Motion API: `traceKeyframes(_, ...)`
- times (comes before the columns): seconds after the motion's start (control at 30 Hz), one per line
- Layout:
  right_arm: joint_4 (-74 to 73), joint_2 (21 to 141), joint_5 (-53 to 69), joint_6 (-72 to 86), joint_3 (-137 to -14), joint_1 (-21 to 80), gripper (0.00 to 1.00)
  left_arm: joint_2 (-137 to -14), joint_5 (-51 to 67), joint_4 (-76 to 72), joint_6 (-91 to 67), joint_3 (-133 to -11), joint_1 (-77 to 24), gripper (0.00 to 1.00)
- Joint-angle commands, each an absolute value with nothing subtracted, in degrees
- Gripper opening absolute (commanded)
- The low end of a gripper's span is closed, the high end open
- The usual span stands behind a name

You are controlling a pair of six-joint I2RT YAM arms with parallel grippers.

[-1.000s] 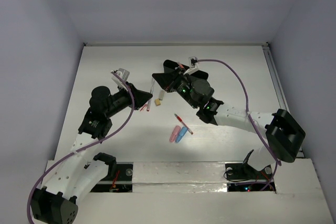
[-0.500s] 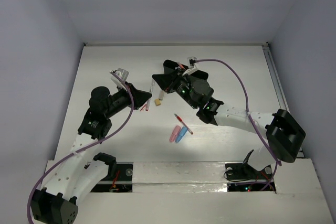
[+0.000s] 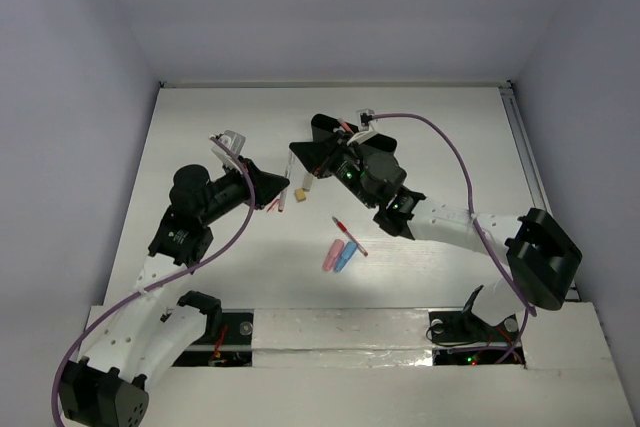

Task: Sort the stationery into containers
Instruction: Close the pen cap on the pen.

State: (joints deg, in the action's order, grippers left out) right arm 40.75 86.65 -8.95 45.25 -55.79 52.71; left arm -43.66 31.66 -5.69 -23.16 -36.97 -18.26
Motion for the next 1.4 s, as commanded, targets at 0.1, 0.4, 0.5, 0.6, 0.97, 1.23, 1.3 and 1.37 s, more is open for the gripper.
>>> traceKeyframes(0.1, 42.01, 86.84, -6.77, 46.41, -57.57, 53.61, 0.00, -44.03, 33.48, -9.93, -23.73, -38.41, -17.93, 0.00)
traceKeyframes(0.4, 42.01, 87.10, -5.71, 47.02, -57.48, 53.61, 0.00, -43.69, 33.05, -9.84, -23.64, -38.41, -17.93, 0.00)
traceKeyframes(0.5, 42.01, 86.75, -6.41, 46.58, -56.69, 53.61, 0.00, -42.81, 31.91, -9.58, -23.55, -38.50, -17.93, 0.00)
traceKeyframes(0.6, 41.57, 86.22, -6.77, 45.97, -56.25, 53.61, 0.00, -42.54, 30.76, -9.14, -23.38, -38.50, -17.93, 0.00)
traceKeyframes(0.97, 39.64, 83.94, -3.69, 46.40, -53.44, 53.61, 0.00, -42.45, 27.69, -9.67, -24.52, -39.20, -17.93, 0.00)
traceKeyframes(1.23, 39.46, 84.46, -0.44, 49.04, -53.44, 53.61, 0.00, -42.36, 27.51, -12.12, -27.07, -38.67, -17.93, 0.00)
traceKeyframes(1.3, 39.64, 84.46, -0.44, 49.66, -53.00, 53.61, 0.00, -42.10, 26.64, -12.48, -27.51, -38.76, -17.93, 0.00)
traceKeyframes(1.37, 39.73, 84.20, -0.70, 49.83, -52.56, 53.61, 0.00, -42.01, 26.11, -12.39, -27.42, -39.11, -17.93, 0.00)
